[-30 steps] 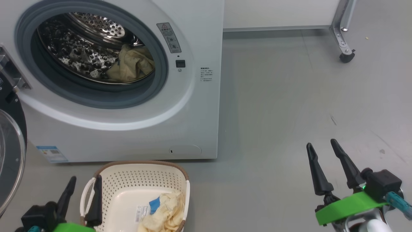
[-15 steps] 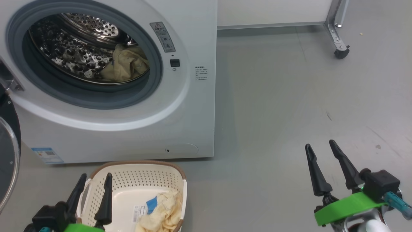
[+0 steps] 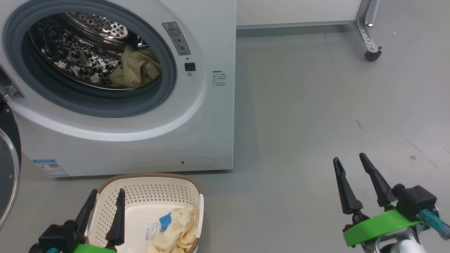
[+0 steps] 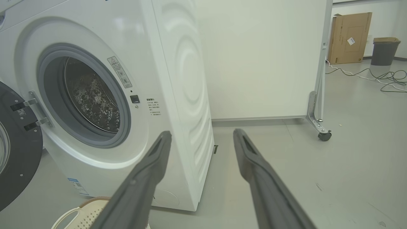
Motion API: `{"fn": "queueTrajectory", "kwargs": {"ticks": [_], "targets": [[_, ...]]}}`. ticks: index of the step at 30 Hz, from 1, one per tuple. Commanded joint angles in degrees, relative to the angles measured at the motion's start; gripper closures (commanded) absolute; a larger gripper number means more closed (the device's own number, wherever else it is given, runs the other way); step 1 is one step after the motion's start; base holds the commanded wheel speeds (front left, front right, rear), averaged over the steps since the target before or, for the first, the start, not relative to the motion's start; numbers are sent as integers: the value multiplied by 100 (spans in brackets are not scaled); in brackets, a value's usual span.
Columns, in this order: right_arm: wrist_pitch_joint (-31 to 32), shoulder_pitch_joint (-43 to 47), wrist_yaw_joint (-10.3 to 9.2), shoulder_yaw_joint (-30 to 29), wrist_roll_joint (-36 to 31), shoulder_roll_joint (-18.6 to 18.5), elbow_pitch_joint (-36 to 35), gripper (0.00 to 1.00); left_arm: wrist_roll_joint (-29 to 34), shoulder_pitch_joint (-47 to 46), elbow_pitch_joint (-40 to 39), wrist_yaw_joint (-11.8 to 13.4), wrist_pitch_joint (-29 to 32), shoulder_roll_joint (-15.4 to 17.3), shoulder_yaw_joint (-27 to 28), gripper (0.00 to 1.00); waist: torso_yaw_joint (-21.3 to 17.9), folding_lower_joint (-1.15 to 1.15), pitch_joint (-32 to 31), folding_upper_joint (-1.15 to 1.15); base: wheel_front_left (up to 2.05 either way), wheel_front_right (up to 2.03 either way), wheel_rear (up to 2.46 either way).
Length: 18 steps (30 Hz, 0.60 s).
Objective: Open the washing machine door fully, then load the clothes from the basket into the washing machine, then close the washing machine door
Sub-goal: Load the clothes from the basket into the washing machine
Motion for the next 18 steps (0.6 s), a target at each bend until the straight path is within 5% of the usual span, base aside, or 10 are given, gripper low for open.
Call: {"fn": "queueTrajectory", "kwargs": {"ticks": [1,18], "targets": [[-38,-150,-15,91,28,-17,-177,0,64,-174,-135,-29,-63,86,304,0,2,0,11,0,0,0,0],[-38,-204,-15,86,16,3,-170,0,132,-229,-59,-58,-63,-4,311,0,-12,0,151,0,0,0,0]]}}
